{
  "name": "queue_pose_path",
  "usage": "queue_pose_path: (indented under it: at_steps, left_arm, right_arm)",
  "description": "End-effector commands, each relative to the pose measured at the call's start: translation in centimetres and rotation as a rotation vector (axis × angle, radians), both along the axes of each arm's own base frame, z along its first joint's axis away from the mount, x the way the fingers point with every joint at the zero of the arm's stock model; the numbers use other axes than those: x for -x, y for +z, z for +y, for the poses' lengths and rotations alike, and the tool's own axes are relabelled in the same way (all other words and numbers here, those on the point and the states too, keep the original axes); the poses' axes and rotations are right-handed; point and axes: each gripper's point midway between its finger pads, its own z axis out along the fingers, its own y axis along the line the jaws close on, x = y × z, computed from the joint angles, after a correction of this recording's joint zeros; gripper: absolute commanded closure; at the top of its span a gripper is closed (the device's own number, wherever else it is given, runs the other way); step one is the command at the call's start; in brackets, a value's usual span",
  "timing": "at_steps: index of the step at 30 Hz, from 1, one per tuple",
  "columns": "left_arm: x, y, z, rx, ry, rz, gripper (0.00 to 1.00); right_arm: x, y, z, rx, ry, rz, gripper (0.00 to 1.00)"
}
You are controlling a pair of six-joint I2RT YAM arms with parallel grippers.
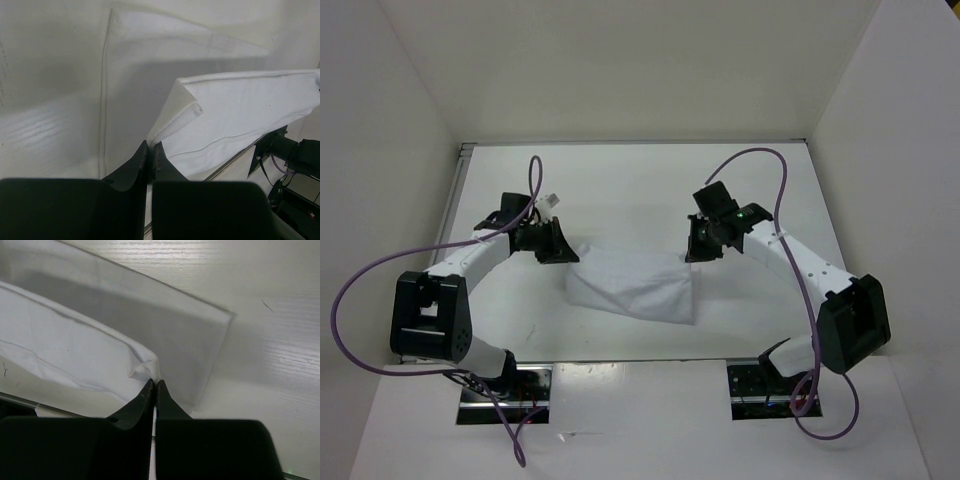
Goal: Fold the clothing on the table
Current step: Fold the skirt
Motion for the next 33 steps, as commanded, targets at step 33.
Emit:
queue_pose_path:
  at_steps: [33]
  left_arm:
    - [-0.8, -3.9, -2.8, -0.145, -0.033, 0.095, 0.92]
  right_arm:
    - [2.3, -5.5, -2.3, 0.24, -0.243, 0.138, 1.0]
